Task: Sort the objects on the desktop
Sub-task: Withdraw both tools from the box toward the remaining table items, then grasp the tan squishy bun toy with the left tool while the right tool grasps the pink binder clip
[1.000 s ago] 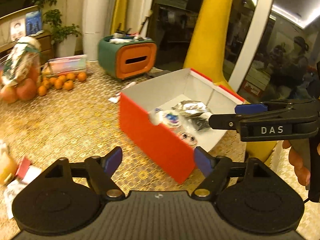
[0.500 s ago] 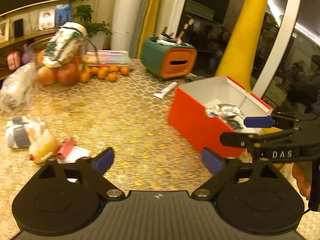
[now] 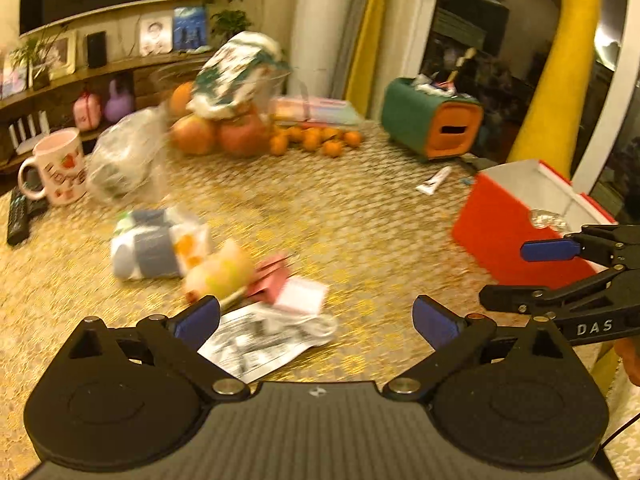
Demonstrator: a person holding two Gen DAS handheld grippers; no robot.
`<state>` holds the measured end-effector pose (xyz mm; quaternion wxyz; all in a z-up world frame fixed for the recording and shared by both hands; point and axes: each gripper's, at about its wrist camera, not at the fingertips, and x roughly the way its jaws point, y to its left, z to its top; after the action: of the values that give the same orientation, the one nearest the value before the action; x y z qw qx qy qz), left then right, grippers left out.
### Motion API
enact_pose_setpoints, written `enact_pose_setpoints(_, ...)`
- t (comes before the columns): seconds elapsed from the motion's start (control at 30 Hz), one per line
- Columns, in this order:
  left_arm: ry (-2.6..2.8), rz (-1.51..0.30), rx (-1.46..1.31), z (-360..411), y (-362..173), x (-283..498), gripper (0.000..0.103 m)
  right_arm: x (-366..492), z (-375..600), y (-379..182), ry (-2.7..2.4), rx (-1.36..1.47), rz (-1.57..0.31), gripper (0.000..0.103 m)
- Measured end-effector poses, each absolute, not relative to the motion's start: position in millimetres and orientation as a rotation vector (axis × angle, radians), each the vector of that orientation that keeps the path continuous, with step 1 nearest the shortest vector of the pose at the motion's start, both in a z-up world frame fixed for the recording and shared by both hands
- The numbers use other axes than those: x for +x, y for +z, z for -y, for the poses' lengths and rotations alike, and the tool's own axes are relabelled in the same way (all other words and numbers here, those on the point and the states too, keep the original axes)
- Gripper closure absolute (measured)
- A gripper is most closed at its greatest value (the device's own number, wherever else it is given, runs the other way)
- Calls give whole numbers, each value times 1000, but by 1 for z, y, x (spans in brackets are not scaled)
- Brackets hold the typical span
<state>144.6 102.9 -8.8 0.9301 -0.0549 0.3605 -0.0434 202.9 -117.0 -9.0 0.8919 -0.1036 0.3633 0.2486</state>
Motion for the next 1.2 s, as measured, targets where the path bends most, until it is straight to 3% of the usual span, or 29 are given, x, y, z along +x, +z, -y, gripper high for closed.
enact_pose_setpoints(1.2,-34,-761,-193,-185,-73,215,0,267,-15,-74,722,-357,-736,25)
